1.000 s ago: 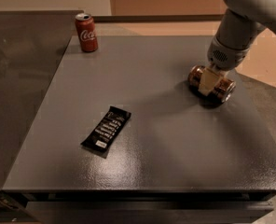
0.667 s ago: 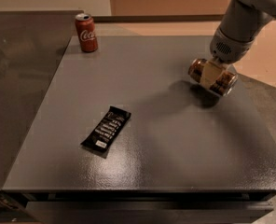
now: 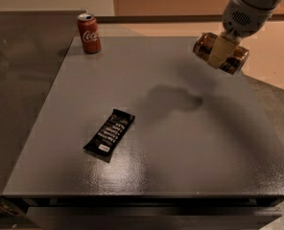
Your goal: Pick orange can
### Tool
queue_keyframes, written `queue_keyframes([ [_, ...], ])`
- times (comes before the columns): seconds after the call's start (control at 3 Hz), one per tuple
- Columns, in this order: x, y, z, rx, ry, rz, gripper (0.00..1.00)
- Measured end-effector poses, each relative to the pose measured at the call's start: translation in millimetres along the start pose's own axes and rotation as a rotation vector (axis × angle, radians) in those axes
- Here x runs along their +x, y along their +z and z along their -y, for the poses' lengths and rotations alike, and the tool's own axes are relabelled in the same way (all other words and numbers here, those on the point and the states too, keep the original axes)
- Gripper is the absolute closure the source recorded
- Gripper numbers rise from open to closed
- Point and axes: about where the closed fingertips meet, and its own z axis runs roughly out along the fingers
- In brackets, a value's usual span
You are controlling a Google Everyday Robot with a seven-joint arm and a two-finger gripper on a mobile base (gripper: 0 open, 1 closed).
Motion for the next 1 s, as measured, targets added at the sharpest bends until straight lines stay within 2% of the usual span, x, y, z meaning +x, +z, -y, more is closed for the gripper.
queue_keyframes([
  [0.67,-23,-46,-4,0.032,-0.12,0.072,1.0],
  [1.0,-26,-45,-3,0.037,-0.122,0.079,1.0],
])
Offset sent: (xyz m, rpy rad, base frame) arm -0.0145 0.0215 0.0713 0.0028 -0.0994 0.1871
